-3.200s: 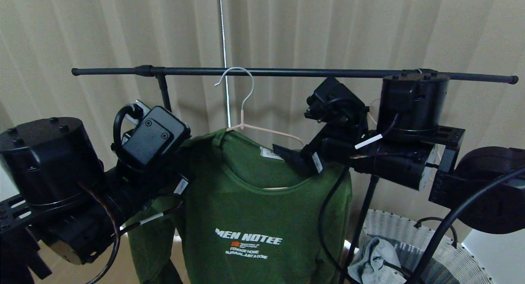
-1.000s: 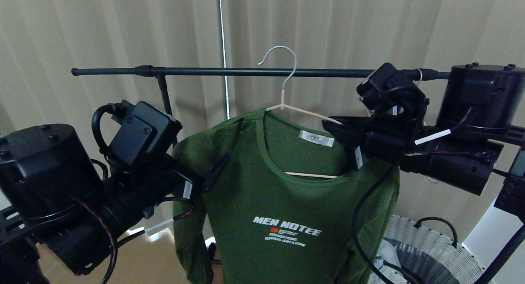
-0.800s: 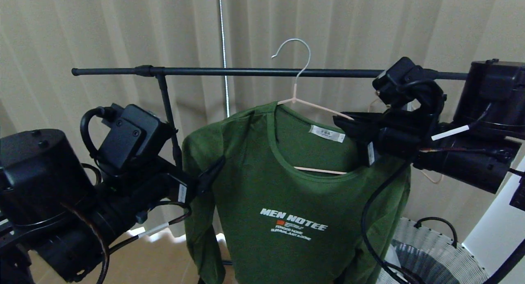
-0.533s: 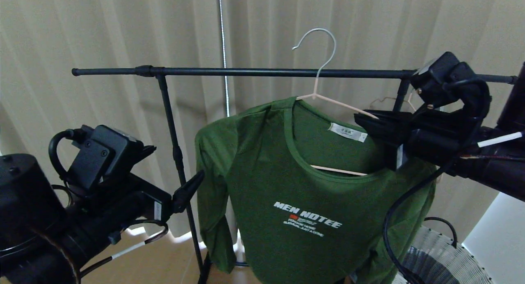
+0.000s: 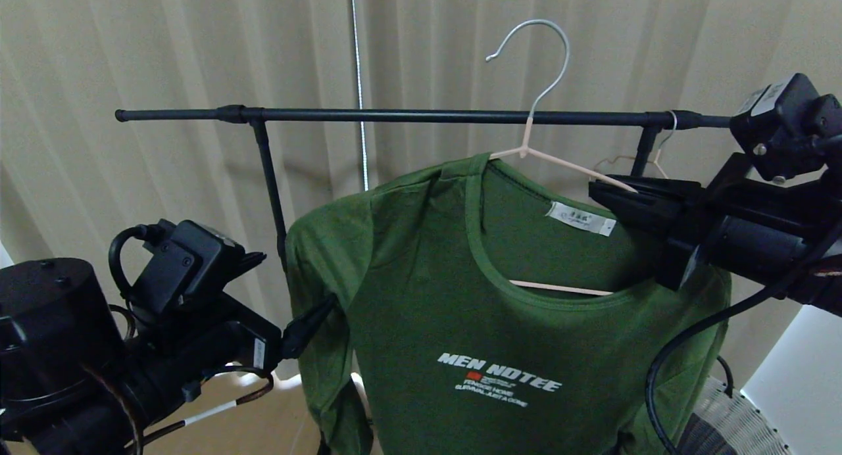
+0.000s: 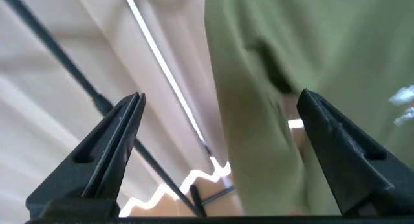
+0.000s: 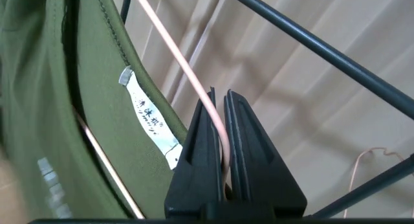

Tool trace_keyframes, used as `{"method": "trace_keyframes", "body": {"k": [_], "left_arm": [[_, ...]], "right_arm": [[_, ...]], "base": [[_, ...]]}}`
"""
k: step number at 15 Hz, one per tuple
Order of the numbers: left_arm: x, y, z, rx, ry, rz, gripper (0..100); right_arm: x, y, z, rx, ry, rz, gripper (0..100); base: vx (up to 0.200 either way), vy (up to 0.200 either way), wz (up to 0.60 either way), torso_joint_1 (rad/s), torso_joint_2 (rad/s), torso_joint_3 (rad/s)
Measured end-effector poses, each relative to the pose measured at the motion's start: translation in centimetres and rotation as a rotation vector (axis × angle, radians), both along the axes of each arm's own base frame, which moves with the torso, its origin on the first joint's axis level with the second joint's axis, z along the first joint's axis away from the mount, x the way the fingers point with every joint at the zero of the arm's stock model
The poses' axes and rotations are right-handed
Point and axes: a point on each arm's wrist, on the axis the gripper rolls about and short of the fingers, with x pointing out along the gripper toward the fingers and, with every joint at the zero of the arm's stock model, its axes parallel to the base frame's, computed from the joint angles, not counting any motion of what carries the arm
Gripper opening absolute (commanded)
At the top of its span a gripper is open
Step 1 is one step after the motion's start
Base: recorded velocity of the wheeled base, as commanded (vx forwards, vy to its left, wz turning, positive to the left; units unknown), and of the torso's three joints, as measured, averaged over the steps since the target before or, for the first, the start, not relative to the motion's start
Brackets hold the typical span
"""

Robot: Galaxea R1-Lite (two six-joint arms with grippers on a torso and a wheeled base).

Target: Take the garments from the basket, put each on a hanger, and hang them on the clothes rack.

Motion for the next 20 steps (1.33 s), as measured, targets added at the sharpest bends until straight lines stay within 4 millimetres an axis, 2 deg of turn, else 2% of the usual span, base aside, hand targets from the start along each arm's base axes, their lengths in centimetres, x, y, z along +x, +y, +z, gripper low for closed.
{"method": "trace_keyframes", "body": {"k": [4,5,10,14,19,20], "left_arm": [[0.9,0.5,-0.5,0.015,0.019,0.04,100],[1.0,0.6,-0.6,0.018,0.024,0.046,0],[1.1,1.1,-1.0,0.032,0.034,0.069,0],[1.4,3.0,-1.4,0.037,0.05,0.154,0],[0.5,4.0,-1.7,0.033,0.057,0.186,0],[0.4,4.1,-1.6,0.03,0.056,0.187,100]], "right_arm": [[-0.3,-0.2,0.1,0.004,-0.005,0.005,0],[-0.3,-0.2,0.1,0.005,-0.006,0.005,0],[-0.4,-0.2,0.2,0.008,-0.009,-0.001,0],[0.0,-0.8,0.3,0.007,-0.011,-0.033,0],[0.4,-1.2,0.1,0.003,-0.003,-0.06,0],[0.5,-1.2,0.1,0.002,-0.002,-0.061,0]], "base": [[0.0,0.0,0.0,0.0,0.0,0.0],[0.0,0.0,0.0,0.0,0.0,0.0],[0.0,0.0,0.0,0.0,0.0,0.0],[0.0,0.0,0.0,0.0,0.0,0.0],[0.0,0.0,0.0,0.0,0.0,0.0],[0.0,0.0,0.0,0.0,0.0,0.0]]}}
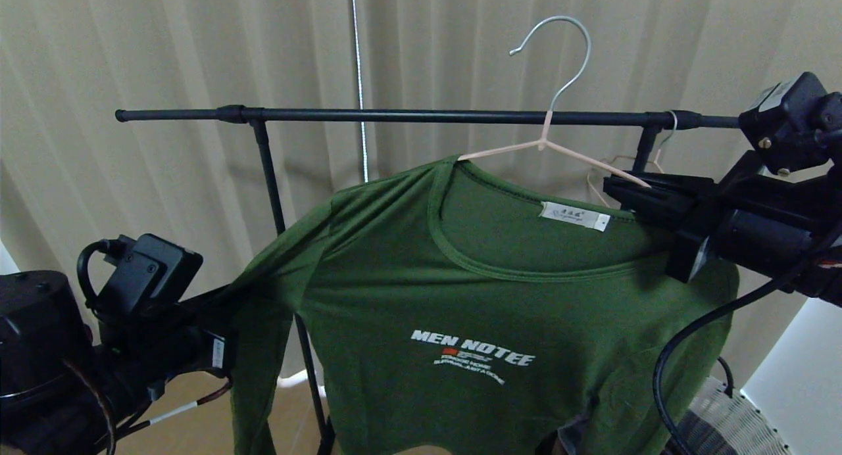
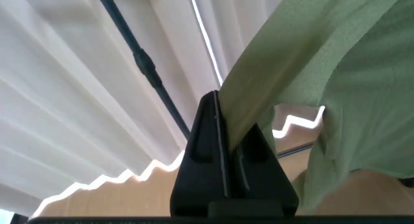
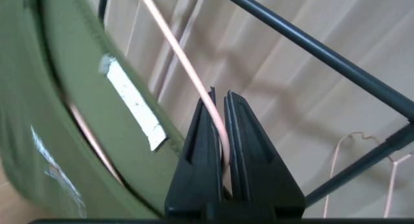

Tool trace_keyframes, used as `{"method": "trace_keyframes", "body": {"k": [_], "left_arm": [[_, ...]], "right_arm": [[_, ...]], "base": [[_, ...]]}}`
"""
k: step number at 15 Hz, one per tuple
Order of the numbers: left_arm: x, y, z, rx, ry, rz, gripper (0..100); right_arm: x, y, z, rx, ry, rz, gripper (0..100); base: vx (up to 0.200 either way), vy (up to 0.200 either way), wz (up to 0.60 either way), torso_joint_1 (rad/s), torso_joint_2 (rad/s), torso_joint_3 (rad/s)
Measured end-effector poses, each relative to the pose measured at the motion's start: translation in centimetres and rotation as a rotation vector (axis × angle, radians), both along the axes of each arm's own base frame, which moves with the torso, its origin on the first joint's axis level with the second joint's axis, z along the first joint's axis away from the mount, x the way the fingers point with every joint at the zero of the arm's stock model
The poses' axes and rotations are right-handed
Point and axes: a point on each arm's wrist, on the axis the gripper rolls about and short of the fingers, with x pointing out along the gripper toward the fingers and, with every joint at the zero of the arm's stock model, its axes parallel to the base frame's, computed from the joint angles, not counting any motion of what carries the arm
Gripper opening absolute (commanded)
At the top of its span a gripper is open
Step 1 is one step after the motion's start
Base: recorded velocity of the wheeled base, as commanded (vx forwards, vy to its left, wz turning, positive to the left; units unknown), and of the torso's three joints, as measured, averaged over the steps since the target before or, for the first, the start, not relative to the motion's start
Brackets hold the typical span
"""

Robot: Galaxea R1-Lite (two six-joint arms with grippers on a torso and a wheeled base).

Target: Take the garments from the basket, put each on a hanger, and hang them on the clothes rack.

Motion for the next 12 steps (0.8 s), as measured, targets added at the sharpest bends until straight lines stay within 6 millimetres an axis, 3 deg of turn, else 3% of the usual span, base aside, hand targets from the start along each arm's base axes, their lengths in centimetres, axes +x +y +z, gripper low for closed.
{"method": "trace_keyframes", "body": {"k": [6,12], "left_arm": [[-1.1,0.1,0.2,-0.025,-0.013,-0.031,100],[-2.9,0.6,1.7,-0.105,-0.089,-0.061,100]], "right_arm": [[0.4,-0.4,-0.2,-0.012,0.013,-0.027,0],[2.4,-2.5,-1.5,-0.054,0.088,-0.19,0]], "base": [[0.0,0.0,0.0,0.0,0.0,0.0],[0.0,0.0,0.0,0.0,0.0,0.0]]}}
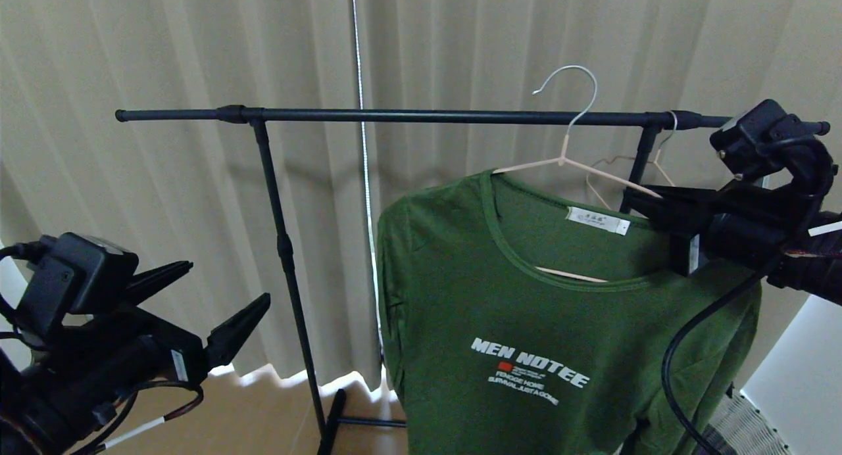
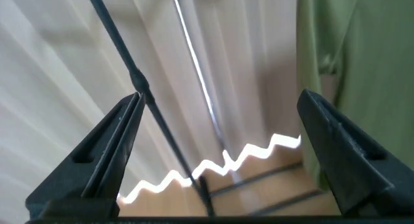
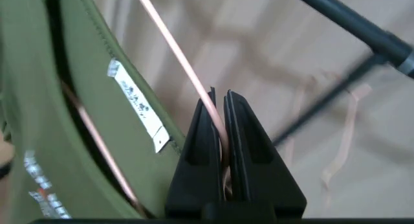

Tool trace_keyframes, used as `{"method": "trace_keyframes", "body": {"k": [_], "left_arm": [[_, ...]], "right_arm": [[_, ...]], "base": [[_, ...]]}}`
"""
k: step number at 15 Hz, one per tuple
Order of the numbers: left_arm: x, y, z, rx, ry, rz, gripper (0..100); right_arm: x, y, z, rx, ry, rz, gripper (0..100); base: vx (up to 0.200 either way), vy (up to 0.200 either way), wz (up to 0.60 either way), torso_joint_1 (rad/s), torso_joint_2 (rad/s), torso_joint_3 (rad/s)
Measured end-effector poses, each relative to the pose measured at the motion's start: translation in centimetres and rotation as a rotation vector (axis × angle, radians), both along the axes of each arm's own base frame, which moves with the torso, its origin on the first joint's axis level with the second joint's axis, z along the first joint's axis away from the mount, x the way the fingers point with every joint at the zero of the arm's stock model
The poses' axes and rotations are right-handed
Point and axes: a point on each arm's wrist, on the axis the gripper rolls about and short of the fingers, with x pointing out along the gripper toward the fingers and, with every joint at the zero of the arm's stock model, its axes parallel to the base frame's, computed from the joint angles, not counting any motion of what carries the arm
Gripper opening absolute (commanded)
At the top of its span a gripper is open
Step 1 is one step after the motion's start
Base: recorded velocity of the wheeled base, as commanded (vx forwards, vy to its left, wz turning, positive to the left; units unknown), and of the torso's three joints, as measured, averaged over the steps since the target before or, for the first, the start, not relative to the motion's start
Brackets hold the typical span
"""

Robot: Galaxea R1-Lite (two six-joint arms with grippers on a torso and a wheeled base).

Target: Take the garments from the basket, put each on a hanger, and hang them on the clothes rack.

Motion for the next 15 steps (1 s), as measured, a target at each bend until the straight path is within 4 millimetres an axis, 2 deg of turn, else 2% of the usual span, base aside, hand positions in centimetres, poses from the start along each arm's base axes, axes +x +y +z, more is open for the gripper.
{"method": "trace_keyframes", "body": {"k": [3,6,9,15], "left_arm": [[-0.5,-0.3,0.0,-0.071,0.017,-0.023,100],[-1.0,-0.6,0.8,-0.09,-0.029,-0.055,100],[-0.3,-0.9,2.0,-0.136,-0.062,-0.056,100],[1.1,-1.5,1.6,-0.172,-0.039,-0.05,100]], "right_arm": [[0.6,-0.7,-0.1,-0.045,0.017,-0.075,0],[0.8,-1.1,0.0,-0.053,0.011,-0.094,0],[1.0,-1.6,0.0,-0.054,0.014,-0.117,0],[1.0,-1.7,-0.3,-0.057,0.022,-0.119,0]], "base": [[0.0,0.0,0.0,0.0,0.0,0.0],[0.0,0.0,0.0,0.0,0.0,0.0],[0.0,0.0,0.0,0.0,0.0,0.0],[0.0,0.0,0.0,0.0,0.0,0.0]]}}
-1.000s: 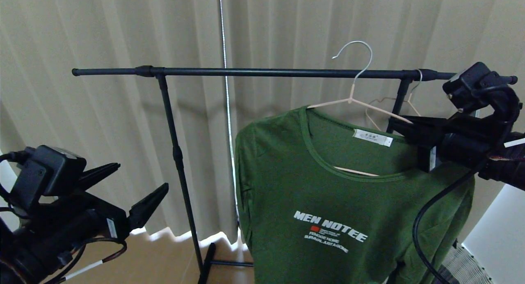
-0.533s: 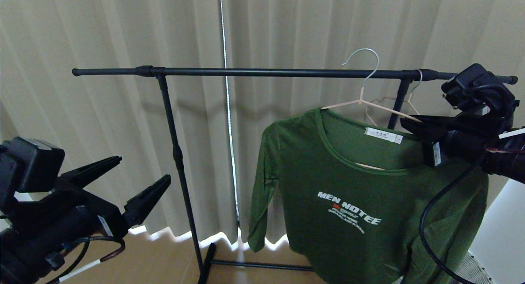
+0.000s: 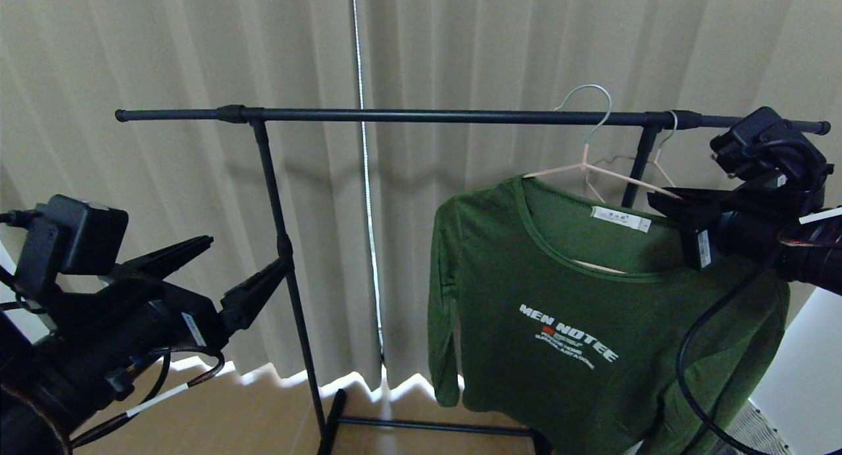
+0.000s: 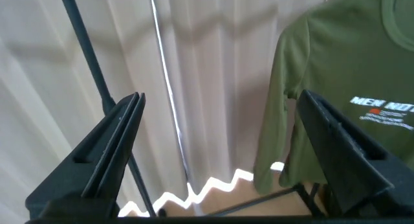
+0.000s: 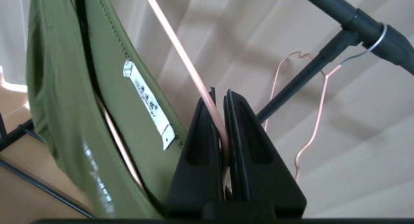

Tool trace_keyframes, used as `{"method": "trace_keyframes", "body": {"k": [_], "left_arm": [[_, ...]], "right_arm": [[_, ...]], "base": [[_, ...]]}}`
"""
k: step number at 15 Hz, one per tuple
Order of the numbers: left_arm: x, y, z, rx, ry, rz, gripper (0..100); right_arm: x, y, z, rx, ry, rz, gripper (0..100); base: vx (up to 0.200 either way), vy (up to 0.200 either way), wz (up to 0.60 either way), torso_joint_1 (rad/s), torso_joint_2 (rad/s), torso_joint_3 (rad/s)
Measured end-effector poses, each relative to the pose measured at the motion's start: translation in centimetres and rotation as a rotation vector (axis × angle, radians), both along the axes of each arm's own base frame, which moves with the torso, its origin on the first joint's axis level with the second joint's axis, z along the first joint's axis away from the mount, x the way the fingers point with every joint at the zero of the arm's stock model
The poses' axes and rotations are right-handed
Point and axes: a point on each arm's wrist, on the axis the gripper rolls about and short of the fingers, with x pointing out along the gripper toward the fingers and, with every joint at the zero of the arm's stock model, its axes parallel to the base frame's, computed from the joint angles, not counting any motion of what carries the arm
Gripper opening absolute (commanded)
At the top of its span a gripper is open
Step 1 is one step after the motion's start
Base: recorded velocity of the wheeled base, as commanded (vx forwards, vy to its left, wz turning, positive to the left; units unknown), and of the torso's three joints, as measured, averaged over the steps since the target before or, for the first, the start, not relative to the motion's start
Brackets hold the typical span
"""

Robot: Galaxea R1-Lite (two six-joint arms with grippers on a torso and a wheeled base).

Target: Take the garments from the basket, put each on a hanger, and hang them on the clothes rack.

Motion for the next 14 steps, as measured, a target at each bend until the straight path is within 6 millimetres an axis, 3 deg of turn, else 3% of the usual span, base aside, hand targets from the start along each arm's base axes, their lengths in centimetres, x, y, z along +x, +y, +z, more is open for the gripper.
{"method": "trace_keyframes", "body": {"k": [6,14], "left_arm": [[0.16,-0.07,-0.64,0.01,0.027,0.0,100],[-0.02,-0.07,-0.97,0.017,0.039,-0.004,100]], "right_arm": [[0.23,0.06,-0.15,-0.001,0.005,0.0,0],[0.24,0.06,-0.3,-0.003,0.012,-0.002,0]], "base": [[0.0,0.0,0.0,0.0,0.0,0.0],[0.2,0.0,0.0,0.0,0.0,0.001]]}}
